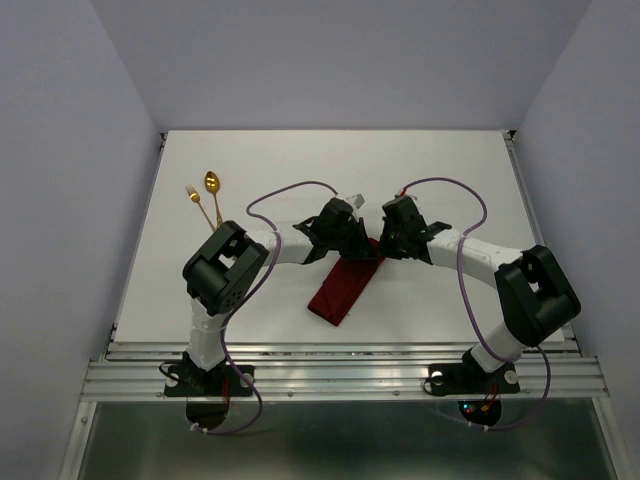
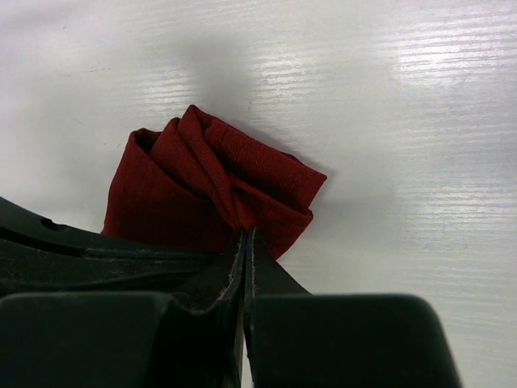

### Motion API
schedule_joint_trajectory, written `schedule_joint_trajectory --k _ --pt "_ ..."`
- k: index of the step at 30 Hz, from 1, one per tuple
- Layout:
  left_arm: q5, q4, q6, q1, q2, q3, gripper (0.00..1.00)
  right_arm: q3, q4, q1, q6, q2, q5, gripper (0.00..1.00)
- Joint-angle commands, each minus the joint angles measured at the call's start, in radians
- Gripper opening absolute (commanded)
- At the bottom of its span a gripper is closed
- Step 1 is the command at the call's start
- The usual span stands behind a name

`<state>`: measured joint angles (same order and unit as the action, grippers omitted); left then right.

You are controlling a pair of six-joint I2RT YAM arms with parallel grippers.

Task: Fold the napkin into a case and place the utensils inside
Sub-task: Stuff the top corner of the smaller-rectangle-folded napkin into the folded napkin.

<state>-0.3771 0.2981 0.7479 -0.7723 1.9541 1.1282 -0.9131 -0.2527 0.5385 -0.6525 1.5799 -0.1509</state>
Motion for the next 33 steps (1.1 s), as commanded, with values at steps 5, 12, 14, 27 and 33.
schedule_joint_trajectory --k 5,12,14,27,33 --pt "-0.003 0.047 0.016 -0.002 0.051 0.058 0.00 0.005 0.040 0.009 -0.007 -0.038 0.013 0.01" --pt "0.020 0.055 0.044 -0.002 0.088 0.071 0.00 0.014 0.050 0.009 -0.013 -0.049 0.059 0.01" --pt "0.018 0.055 0.051 -0.004 0.097 0.074 0.00 0.016 0.053 0.009 -0.010 -0.058 0.073 0.01" --pt "0.020 0.050 0.059 -0.004 0.114 0.048 0.00 0.005 0.043 0.009 0.010 -0.093 0.033 0.25" --pt "0.020 0.056 0.054 -0.004 0.106 0.038 0.00 -0.013 -0.014 0.009 0.008 -0.061 -0.030 0.26"
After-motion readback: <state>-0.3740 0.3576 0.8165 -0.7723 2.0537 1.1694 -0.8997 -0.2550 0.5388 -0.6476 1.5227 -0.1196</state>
